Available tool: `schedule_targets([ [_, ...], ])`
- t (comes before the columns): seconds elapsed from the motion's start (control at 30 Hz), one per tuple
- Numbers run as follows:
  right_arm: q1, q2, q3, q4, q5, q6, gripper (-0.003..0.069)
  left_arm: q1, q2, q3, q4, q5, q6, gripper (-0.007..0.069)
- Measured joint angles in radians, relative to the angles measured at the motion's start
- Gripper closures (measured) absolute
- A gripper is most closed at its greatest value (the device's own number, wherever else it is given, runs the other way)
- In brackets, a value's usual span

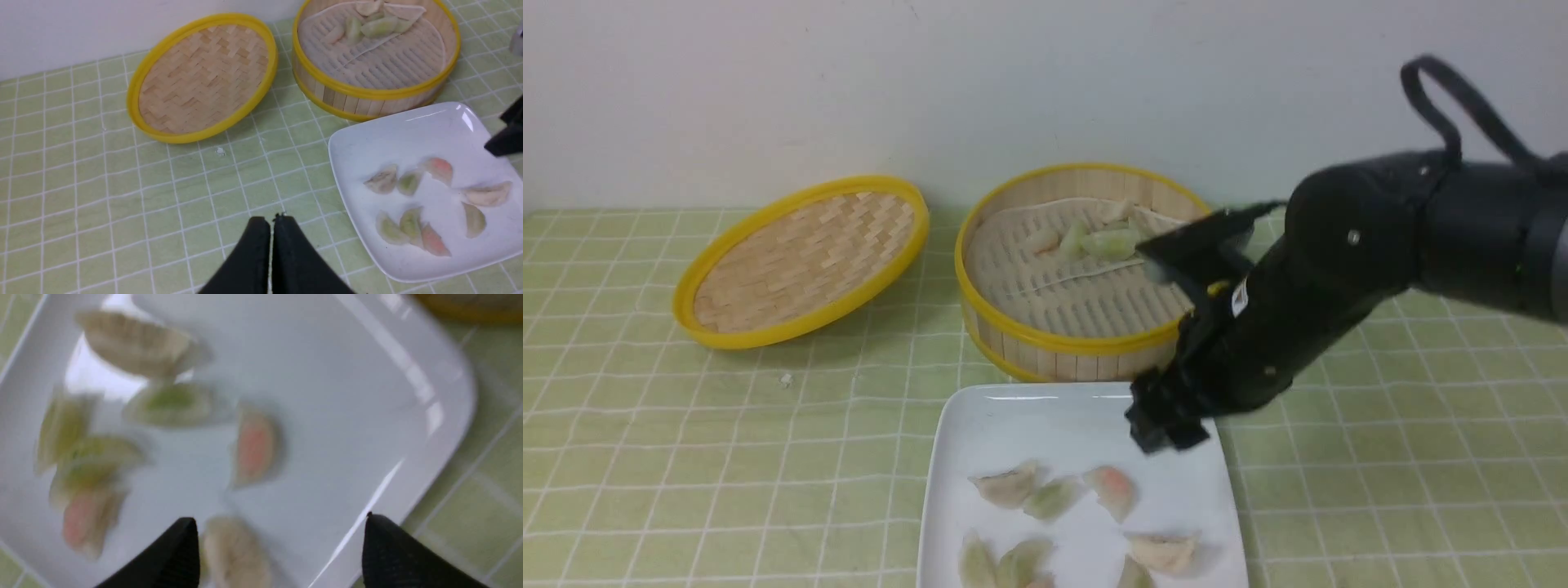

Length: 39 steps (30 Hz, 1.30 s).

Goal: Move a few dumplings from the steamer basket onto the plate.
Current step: Use the right arm to put the dumpling into the plate, then use the right arm to grab a dumpling from inside the steamer

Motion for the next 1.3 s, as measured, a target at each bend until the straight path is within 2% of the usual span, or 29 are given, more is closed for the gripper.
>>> schedule_targets([
  [0.13, -0.074, 0.052, -0.204, -0.041, 0.011, 0.013, 0.0181, 0.0, 0.0, 0.0, 0.0, 0.0, 0.0, 0.0631],
  [0.17, -0.117, 0.106, -0.336, -0.041, 0.034, -0.005, 0.0193, 0.0, 0.0, 0.0, 0.0, 0.0, 0.0, 0.0631],
  [0.27, -0.159, 0.229, -0.518, -0.041, 0.086, -0.077, 0.0204, 0.0, 0.0, 0.0, 0.001, 0.0, 0.0, 0.0631],
  [0.37, -0.169, 0.379, -0.695, -0.056, 0.122, -0.142, 0.0208, 0.001, 0.0, 0.0, 0.001, 0.0, 0.0, 0.0631],
  [0.57, -0.169, 0.636, -0.927, -0.11, 0.138, -0.177, 0.0212, 0.001, 0.0, 0.0, 0.002, 0.0, 0.0, 0.0631],
  [0.73, -0.169, 0.744, -0.999, -0.191, 0.138, -0.167, 0.0214, 0.001, 0.0, 0.0, 0.002, 0.0, 0.0, 0.0631],
  [1.0, -0.169, 0.801, -1.009, -0.206, 0.119, -0.172, 0.0223, 0.001, 0.0, 0.0, 0.002, 0.0, 0.0, 0.0631],
  [1.1, -0.169, 0.803, -1.011, -0.196, 0.078, -0.167, 0.0273, 0.001, 0.0, 0.0, 0.002, 0.0, 0.0, 0.0631],
  [1.23, -0.169, 0.81, -1.011, -0.152, 0.06, -0.167, 0.0405, 0.001, 0.0, 0.0, 0.002, 0.0, 0.0, 0.0631],
  [1.3, -0.169, 0.81, -1.011, -0.144, 0.066, -0.167, 0.0424, 0.001, 0.0, 0.0, 0.002, 0.0, 0.0, 0.0631],
])
